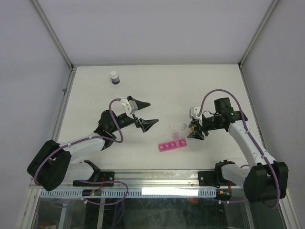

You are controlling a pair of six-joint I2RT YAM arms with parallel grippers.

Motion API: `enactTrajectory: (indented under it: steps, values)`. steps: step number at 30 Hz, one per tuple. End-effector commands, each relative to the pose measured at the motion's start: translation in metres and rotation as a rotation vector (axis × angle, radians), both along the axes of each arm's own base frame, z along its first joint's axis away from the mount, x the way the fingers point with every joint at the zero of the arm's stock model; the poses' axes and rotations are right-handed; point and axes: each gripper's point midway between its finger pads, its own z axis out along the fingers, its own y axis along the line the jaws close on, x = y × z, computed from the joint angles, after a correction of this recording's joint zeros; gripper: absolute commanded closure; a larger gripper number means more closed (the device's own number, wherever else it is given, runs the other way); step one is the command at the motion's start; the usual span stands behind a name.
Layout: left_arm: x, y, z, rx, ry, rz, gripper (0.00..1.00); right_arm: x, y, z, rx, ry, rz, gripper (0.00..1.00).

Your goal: Sort the pills into containers

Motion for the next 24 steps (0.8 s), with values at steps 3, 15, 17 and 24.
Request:
enactTrajectory:
  steps: [3,15,17,24]
  values:
    - [0.030,0.000,-0.026,0.049,0.024,0.122,0.01,-0.001,-0.007,-0.015,-0.091,-0.065,0.028,1.00]
    - [0.038,0.001,-0.027,0.033,0.042,0.169,0.01,-0.009,-0.010,-0.037,-0.211,-0.049,0.077,1.00]
    - [0.040,0.004,-0.020,0.055,0.087,0.195,0.01,-0.010,-0.010,-0.041,-0.231,-0.043,0.084,1.00]
    - [0.040,0.008,-0.028,0.084,0.094,0.213,0.01,-0.014,-0.008,-0.051,-0.286,-0.034,0.107,1.00]
